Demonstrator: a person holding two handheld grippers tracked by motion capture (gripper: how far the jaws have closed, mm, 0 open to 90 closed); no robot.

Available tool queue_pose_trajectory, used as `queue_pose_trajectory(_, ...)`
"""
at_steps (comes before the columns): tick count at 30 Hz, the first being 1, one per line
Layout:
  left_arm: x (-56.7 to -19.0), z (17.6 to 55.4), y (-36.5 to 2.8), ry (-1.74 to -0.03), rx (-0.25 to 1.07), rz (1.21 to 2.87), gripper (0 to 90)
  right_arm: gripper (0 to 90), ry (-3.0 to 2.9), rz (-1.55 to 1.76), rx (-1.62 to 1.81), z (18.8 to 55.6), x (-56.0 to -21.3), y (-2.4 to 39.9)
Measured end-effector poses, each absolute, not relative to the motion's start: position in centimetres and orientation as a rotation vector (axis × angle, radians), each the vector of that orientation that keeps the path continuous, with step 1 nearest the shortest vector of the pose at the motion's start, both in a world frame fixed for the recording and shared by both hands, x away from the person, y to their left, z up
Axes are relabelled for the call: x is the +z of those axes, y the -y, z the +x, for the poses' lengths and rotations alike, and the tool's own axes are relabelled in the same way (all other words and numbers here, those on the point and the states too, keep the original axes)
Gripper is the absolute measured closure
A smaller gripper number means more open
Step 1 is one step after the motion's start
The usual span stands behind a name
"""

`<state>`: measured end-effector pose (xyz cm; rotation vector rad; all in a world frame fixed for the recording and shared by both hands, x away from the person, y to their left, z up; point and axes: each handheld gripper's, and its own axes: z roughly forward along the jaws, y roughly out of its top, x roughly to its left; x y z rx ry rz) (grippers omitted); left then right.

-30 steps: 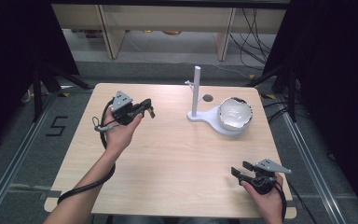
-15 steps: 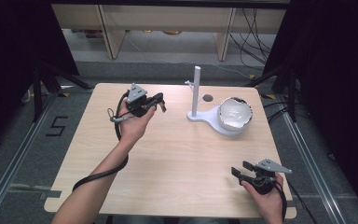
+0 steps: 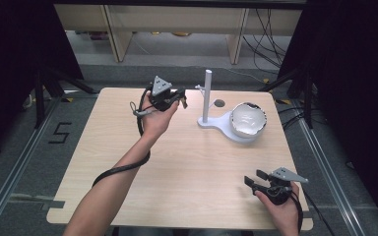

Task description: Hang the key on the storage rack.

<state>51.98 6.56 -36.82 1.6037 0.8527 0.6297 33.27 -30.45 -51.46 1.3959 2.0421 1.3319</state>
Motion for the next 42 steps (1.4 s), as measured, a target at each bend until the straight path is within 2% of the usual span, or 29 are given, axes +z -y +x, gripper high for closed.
queue_pose_trajectory(12, -36.8, 53.9, -5.0, -0.873, 0.628, 1.588, 88.7, 38.4, -2.041, 1.403, 1.343, 33.3, -51.4, 30.5)
queue_pose_trajectory(42, -35.9, 54.5, -3.2, -0.853, 0.631, 1.585, 88.7, 38.4, -2.045, 1.396, 1.336, 33.4, -51.5, 30.5)
